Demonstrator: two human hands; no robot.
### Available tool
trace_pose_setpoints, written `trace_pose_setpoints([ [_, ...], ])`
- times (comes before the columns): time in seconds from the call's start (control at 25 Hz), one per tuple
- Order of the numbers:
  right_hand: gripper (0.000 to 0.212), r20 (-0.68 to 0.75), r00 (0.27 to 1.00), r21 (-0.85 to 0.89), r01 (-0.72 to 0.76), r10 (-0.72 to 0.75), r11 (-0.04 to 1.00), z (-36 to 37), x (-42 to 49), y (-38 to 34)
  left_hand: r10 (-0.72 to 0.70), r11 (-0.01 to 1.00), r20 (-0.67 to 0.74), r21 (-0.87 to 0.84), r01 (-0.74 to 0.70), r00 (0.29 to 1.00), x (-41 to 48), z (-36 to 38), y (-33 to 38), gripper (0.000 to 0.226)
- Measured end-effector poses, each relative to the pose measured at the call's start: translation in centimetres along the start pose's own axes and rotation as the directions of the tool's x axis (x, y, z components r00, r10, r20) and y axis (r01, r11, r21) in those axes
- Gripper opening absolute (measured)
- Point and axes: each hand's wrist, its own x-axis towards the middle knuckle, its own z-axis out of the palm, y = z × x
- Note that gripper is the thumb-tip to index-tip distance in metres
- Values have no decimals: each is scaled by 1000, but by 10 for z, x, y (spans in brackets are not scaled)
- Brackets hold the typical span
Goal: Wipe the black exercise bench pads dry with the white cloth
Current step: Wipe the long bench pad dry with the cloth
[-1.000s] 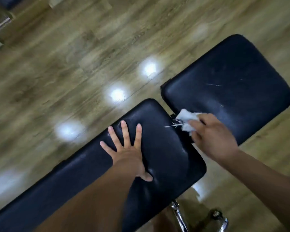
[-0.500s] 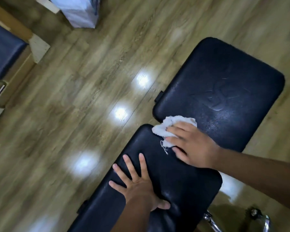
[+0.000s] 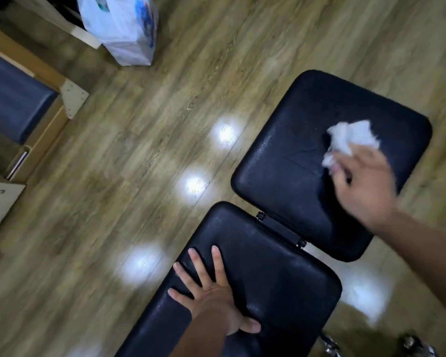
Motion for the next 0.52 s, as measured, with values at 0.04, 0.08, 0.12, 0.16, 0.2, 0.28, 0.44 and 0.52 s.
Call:
trace_pose_setpoints([
  [0.04,39,61,990,37,123,-125,992,12,-41,-19,-1,1000,2,-2,1,1000,0,0,0,164],
  [0.08,35,146,948,93,270,-282,958,19,-83,-34,1,1000,-5,-5,-1,1000,-1,0,0,164],
  [0.12,32,235,878,125,398,-417,909,21,-111,-40,5,1000,-19,1,-5,1000,-1,-1,0,164],
  [0.16,31,293,797,146,508,-527,849,19,-122,-36,9,1000,-31,5,-9,999,-2,-1,0,164],
  [0.2,33,328,716,173,596,-617,784,16,-119,-22,18,1000,-41,5,-17,999,-3,-1,0,164],
  [0.28,38,319,669,131,671,-672,730,1,-93,9,49,999,-75,-7,-50,996,-4,-1,-2,165],
  [0.44,55,111,965,-127,251,-237,960,-31,-1,53,75,996,-140,-34,-81,987,-7,-2,-4,168],
  [0.52,63,83,997,-129,15,-4,992,-23,34,51,77,996,-138,-38,-83,987,-8,1,-3,168],
])
